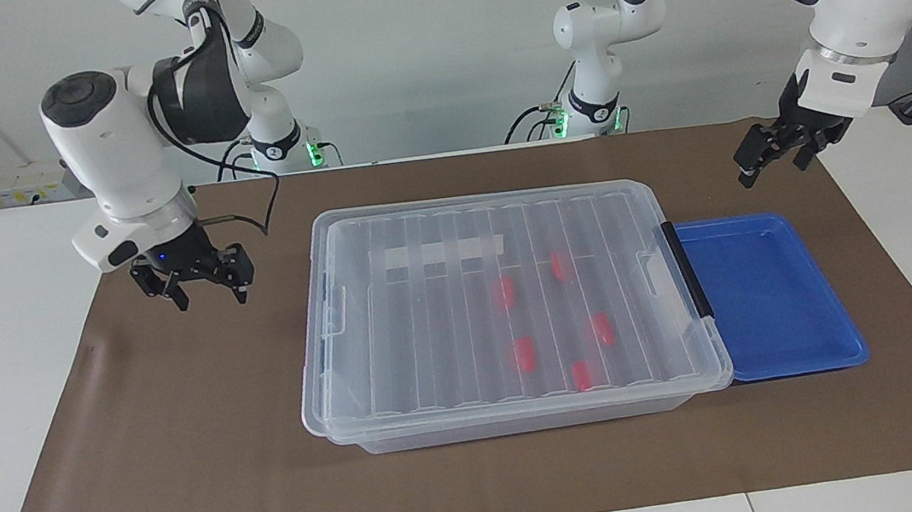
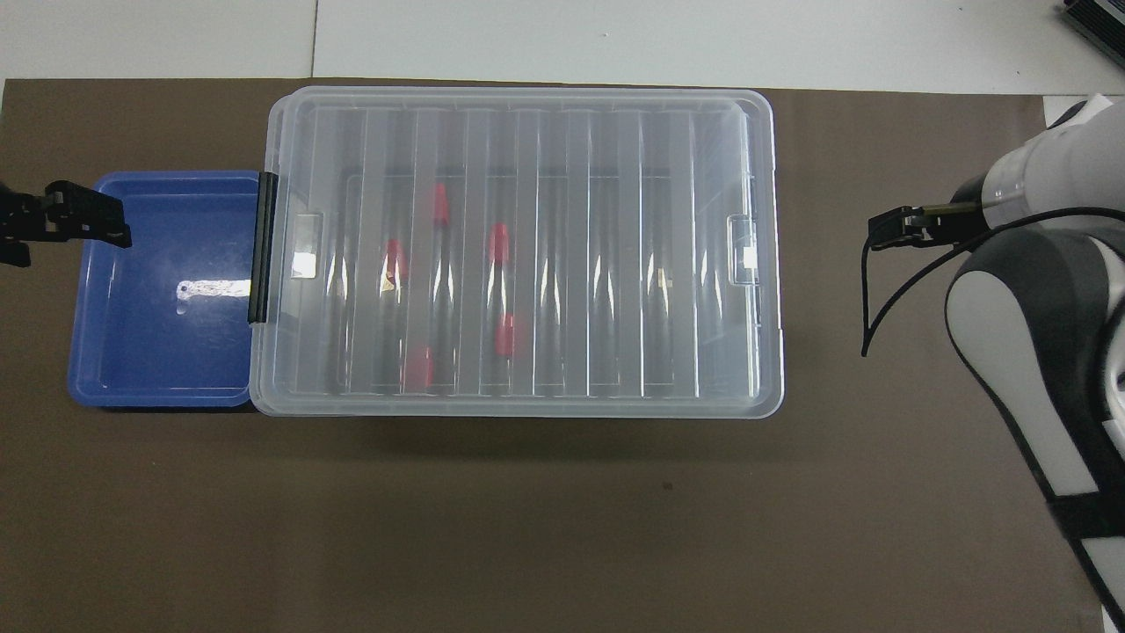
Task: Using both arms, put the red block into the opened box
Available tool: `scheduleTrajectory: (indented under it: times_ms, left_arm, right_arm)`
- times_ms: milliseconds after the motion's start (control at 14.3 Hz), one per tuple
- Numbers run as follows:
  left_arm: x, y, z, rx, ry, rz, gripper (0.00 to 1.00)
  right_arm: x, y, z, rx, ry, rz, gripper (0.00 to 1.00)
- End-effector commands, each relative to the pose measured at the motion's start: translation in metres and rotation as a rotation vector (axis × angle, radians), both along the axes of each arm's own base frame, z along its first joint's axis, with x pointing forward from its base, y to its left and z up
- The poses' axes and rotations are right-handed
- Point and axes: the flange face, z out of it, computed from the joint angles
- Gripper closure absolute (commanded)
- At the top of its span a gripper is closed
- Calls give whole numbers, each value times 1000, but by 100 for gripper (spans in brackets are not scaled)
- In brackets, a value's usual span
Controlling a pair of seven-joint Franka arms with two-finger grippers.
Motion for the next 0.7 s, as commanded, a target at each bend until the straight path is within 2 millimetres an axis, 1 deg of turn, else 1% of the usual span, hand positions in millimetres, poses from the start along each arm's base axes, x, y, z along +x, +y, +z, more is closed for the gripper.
scheduleTrajectory:
  times_ms: [0,70,140,209,279,349,488,628]
  left_arm:
    - [-4,-2,1,-12,-8,-18,0]
    - [-4,-1,1,-14,-8,-16,0]
    - [-4,0,1,-13,-8,-13,0]
    - [-4,5,1,-19,-8,-4,0]
    - [-4,5,1,-29,-8,1,0]
    - [-4,6,1,-30,-8,3,0]
    - [-4,7,1,-29,-10,6,0]
    - [-4,8,1,-23,-10,7,0]
  right_arm:
    - [-24,-26,43,-8,27,-71,0]
    - [-35,-34,58,1,62,-87,0]
    - [-46,-38,70,8,90,-98,0]
    - [-54,-43,82,9,104,-106,0]
    - [-60,-54,91,10,127,-126,0]
    - [-65,-56,99,10,147,-132,0]
    - [-70,-49,97,5,184,-121,0]
    - [-70,-48,96,13,162,-107,0]
